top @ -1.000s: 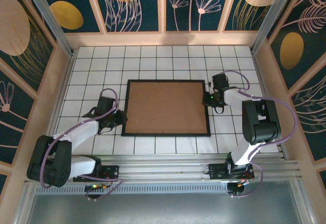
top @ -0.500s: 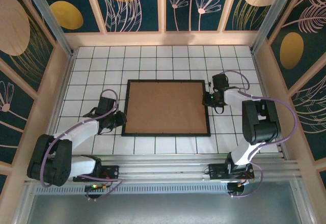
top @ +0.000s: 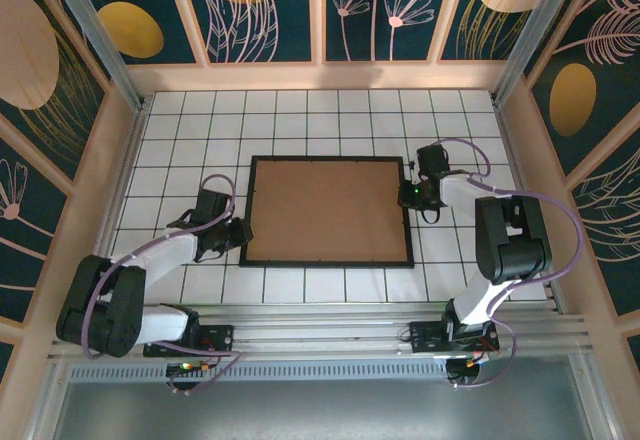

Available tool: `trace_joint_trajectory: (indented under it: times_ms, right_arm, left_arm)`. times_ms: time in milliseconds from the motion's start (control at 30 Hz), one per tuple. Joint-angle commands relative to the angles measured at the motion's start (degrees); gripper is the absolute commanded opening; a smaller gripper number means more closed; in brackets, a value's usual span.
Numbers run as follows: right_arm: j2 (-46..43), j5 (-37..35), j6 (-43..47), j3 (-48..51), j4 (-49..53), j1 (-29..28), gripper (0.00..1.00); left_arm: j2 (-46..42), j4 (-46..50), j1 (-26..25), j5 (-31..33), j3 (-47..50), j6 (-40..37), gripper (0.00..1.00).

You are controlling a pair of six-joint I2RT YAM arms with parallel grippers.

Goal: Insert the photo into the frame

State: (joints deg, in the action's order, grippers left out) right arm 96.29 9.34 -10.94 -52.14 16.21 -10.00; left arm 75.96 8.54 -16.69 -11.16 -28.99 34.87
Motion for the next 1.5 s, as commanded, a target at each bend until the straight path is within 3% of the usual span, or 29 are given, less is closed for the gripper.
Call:
trace_joint_trajectory:
  times_ms: [0,467,667,1067,1233,1467]
  right_arm:
    - [0.6,1.6,0.3,-0.3,0.4,-1.2,0.17]
    - [1.0,1.6,0.1,-0.3,0.5,-1.8,0.17]
    - [0.3,1.0,0.1,-0.7,0.7,-1.7,0.18]
    - [2.1,5.3,-1.9,-3.7,-3.1,-1.8,0.2]
    - [5.5,9.5,-3.9,-6.9,-6.3,-2.7,0.23]
    - [8.6,13.6,-5.6,-11.8,-8.2,-3.8,0.28]
  left_arm:
    - [3.3,0.2,-2.3,-3.3,1.0,-1.0,0.32]
    - [7.2,0.4,-4.3,1.9,0.3,-2.0,0.42]
    - [1.8,0.1,-4.2,5.3,-1.4,-0.7,0.53]
    - [-5.6,1.0,-0.8,14.9,-8.2,-2.0,0.66]
    - [-7.6,-1.1,-0.6,13.7,-10.0,-3.3,0.71]
    - [-6.9,-5.4,-0.9,7.1,-11.6,-3.1,0.7]
